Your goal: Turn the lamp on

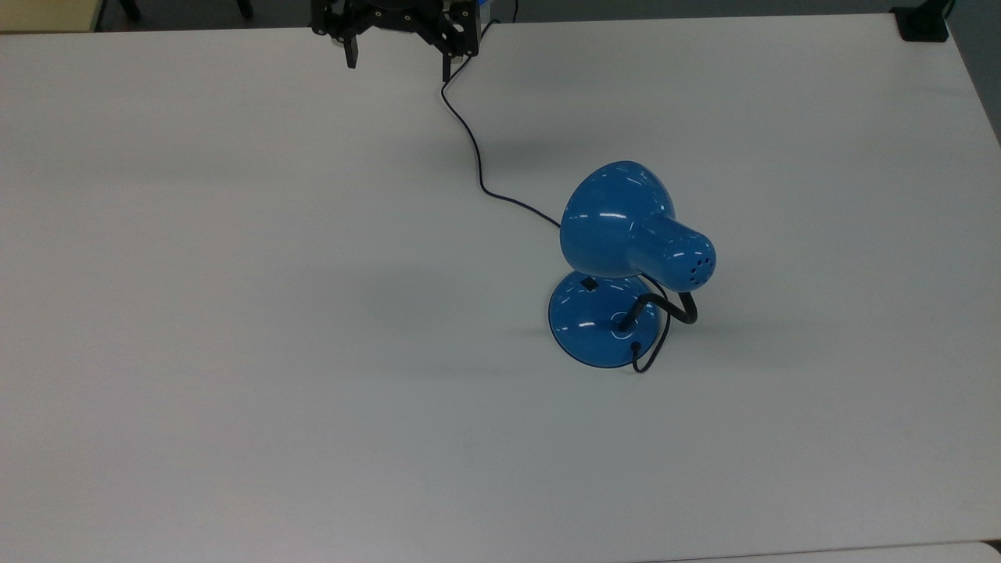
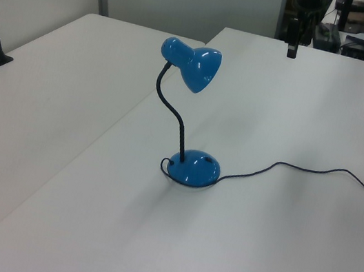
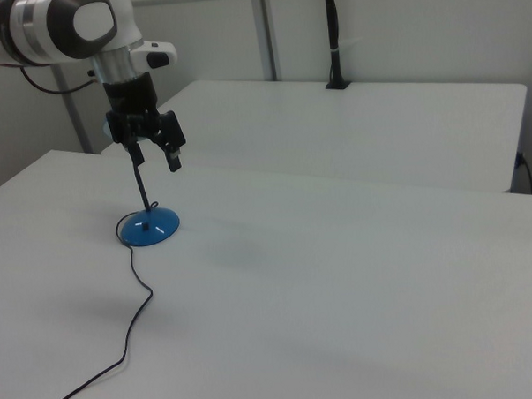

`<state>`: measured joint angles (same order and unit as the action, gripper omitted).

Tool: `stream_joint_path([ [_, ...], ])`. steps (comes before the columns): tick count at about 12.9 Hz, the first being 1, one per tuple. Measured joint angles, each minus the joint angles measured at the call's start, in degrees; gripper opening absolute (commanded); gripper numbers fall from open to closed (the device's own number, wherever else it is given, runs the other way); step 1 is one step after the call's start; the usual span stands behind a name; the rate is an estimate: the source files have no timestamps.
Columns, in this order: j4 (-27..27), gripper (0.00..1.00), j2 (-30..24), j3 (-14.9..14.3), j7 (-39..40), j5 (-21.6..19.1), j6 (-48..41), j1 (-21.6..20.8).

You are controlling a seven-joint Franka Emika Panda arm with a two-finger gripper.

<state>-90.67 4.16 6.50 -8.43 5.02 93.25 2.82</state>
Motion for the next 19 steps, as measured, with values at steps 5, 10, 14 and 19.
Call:
stream_joint_path([
  [5,0.0,1.00,0.0,0.0,0.0,0.0,0.0,0.0],
  [10,0.0,1.00,0.0,0.0,0.0,0.0,0.0,0.0],
  [14,0.0,0.98,0.0,0.0,0.1,0.0,0.0,0.0],
  [19,0.0,0.04,0.4,0.0,1.5,0.0,0.0,0.0],
])
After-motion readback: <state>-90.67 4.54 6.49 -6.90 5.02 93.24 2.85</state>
